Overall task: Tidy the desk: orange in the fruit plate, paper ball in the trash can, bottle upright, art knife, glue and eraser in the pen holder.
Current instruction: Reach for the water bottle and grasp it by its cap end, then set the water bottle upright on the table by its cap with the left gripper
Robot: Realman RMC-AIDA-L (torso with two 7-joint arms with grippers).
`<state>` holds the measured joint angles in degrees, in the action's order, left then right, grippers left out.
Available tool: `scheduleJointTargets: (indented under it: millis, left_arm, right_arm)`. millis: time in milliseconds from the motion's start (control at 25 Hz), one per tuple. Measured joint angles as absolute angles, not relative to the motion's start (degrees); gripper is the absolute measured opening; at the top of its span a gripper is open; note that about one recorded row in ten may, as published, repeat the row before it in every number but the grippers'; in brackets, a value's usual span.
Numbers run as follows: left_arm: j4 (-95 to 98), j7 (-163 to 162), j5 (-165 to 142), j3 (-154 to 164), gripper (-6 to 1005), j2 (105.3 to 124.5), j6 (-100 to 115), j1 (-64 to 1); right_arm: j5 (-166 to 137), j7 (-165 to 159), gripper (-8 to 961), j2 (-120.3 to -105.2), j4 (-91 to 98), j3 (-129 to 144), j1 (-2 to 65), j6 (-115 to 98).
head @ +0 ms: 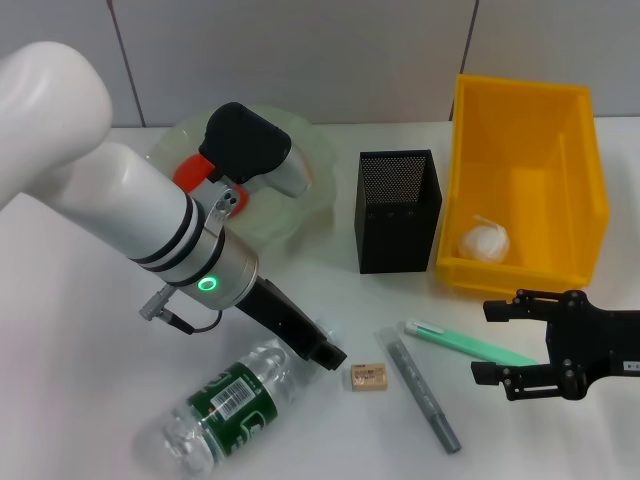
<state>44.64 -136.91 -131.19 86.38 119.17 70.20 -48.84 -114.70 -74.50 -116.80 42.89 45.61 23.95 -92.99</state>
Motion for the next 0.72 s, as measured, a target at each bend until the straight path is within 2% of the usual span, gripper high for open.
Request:
scheduleJointTargets:
  millis: [240, 480, 720]
  left_arm:
    - [45.1, -136.8, -131.2, 86.4, 536, 119.17, 70.1, -48.8]
    - [45.4, -136.0, -131.3, 86.2, 517, 119.17, 70.3, -48.8]
    - [50.1, -135.8, -131.0, 83.6, 441, 118.8, 72.8, -47.0]
  right_arm:
    - [-114.7, -74.7, 826, -116.8, 42.9, 45.6, 24.1, -93.0]
    - [-114.7, -74.8, 826, -116.8, 42.9, 45.2, 24.3, -93.0]
    - [-114.7, -74.8, 826, -116.8, 42.9, 44.7, 24.5, -93.1]
